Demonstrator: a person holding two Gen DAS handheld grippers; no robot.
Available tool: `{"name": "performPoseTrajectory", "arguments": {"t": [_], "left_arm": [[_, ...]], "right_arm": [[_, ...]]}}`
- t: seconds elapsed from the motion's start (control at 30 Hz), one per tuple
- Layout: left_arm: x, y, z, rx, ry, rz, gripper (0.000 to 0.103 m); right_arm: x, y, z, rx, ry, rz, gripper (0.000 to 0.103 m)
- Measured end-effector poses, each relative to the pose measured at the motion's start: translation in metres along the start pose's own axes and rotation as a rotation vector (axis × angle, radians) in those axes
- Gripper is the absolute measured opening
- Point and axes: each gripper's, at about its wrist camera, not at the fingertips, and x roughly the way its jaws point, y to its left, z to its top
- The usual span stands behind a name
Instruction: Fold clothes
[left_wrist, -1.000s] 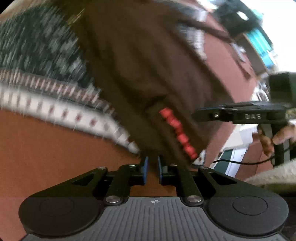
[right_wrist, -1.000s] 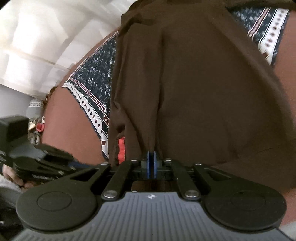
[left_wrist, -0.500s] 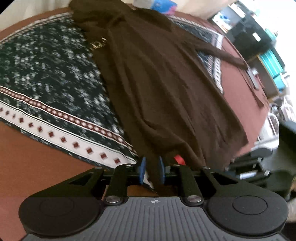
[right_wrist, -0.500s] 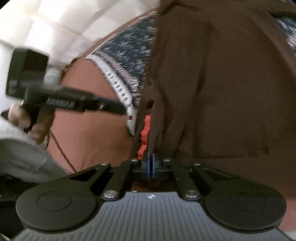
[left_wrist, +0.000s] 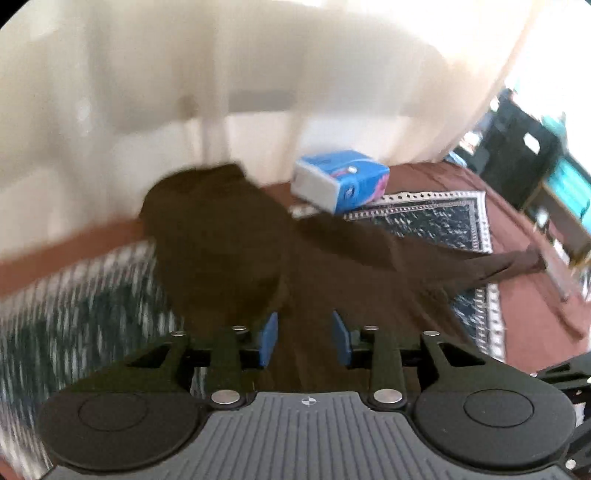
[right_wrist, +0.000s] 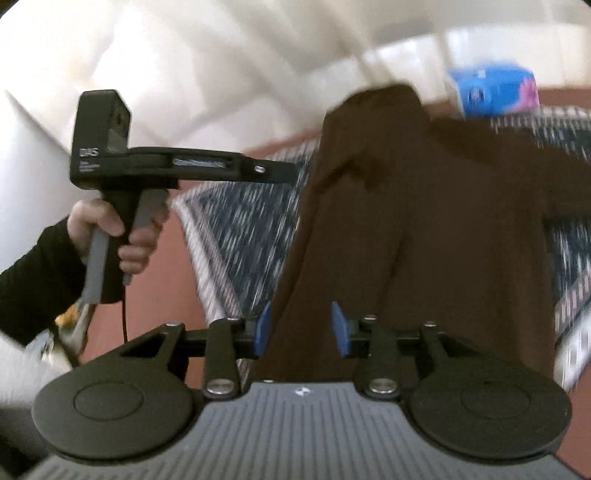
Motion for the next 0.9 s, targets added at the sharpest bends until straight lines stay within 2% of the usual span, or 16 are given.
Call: {"name": "performPoseTrajectory", "arguments": {"t": [0.07, 0.13, 0.23, 0.37, 0.47, 0.5, 0.53, 0.57, 0.6, 0.73, 0.9], "left_arm": [[0.026, -0.002, 0.019, 0.048, 0.044, 0.017, 0.055], [0.054, 0.000, 0.031, 0.065, 0.127, 0.026, 0.055], [0.080, 0.002, 0.035, 0.067, 0.215, 0.009, 0.055], [0.101, 0.000, 0.038, 0.075, 0.254, 0.026, 0.054], [0.112, 0.007, 0.039, 0.038, 0.271, 0.036, 0.052], [0.116, 0.012, 0.038, 0.009, 0.284, 0.029, 0.043], [0.120, 0.018, 0.037, -0.020, 0.297, 0.021, 0.011], [0.122, 0.025, 0.037, -0.068, 0.294, 0.010, 0.003], [0.123, 0.032, 0.037, -0.117, 0.291, -0.002, 0.002], [0.107, 0.072, 0.035, -0.402, 0.127, -0.059, 0.000], [0.108, 0.088, 0.024, -0.470, 0.112, -0.026, 0.000]], "right_arm": [[0.014, -0.009, 0.011, -0.001, -0.019, -0.022, 0.041], [0.026, -0.020, 0.016, 0.032, -0.021, -0.030, 0.041], [0.039, -0.037, 0.015, 0.094, -0.012, -0.028, 0.041], [0.042, -0.054, 0.010, 0.147, 0.005, -0.029, 0.046], [0.046, -0.063, 0.006, 0.166, 0.027, -0.016, 0.046], [0.045, -0.064, 0.006, 0.174, 0.030, -0.008, 0.046], [0.045, -0.066, 0.005, 0.181, 0.034, 0.000, 0.046], [0.047, -0.068, 0.004, 0.188, 0.036, 0.010, 0.046], [0.048, -0.067, 0.003, 0.193, 0.039, 0.016, 0.046], [0.055, -0.070, 0.000, 0.224, 0.048, 0.034, 0.046], [0.067, -0.073, -0.002, 0.260, 0.059, 0.060, 0.044]]}}
